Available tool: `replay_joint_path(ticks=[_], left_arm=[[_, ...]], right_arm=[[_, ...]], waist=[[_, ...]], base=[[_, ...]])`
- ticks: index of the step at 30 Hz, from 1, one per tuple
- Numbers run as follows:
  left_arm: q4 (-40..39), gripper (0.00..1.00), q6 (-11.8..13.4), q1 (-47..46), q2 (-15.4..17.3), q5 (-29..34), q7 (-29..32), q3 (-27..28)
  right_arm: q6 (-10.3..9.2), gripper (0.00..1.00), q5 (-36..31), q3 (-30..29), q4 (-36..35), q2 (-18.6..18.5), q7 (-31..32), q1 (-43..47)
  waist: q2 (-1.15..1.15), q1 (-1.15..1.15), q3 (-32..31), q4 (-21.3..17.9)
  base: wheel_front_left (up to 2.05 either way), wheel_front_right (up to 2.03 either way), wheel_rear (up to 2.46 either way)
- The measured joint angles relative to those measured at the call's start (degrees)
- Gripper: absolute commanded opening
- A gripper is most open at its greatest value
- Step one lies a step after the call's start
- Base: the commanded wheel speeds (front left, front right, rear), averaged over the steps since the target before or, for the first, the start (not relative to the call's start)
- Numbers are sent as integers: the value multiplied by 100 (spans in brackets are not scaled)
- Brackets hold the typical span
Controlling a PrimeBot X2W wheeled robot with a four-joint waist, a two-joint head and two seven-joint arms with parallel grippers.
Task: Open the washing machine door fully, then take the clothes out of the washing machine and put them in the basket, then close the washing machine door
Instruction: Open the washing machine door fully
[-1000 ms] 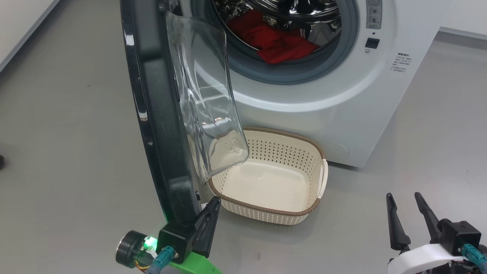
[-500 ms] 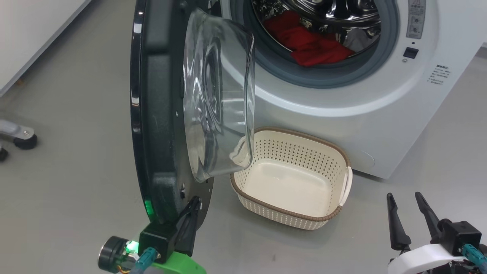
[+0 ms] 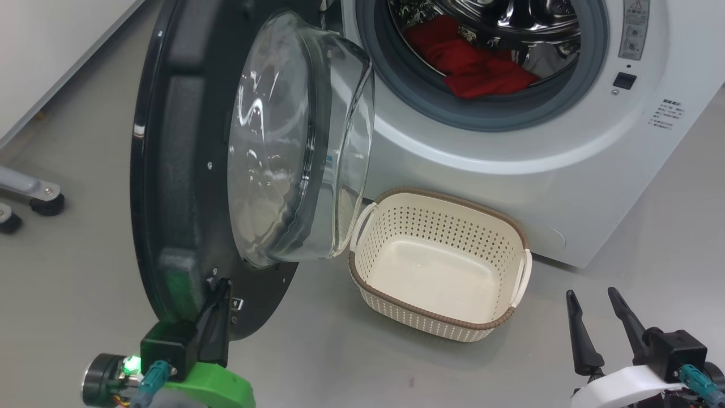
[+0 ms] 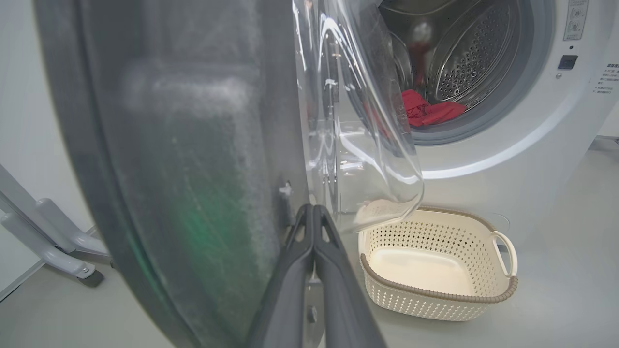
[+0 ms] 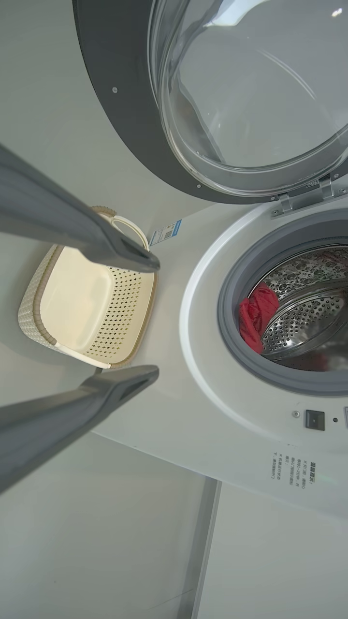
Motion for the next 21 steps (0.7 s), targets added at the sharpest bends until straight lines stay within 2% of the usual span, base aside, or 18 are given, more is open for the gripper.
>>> replay_joint_path(ticks=[11,21], left_arm=[[198,0,15,-37,3,2,-49,743],[593,0,15,-468,-25,-48,-93,1365]], right_arm=[[1,100,-49,-44,-55,-97,2,-13],[0,100,-56,-129,-131,-205,3,-129]], waist=[[0,0,215,-131],[0,0,426,-152]], base=[[0,0,0],[0,0,0]])
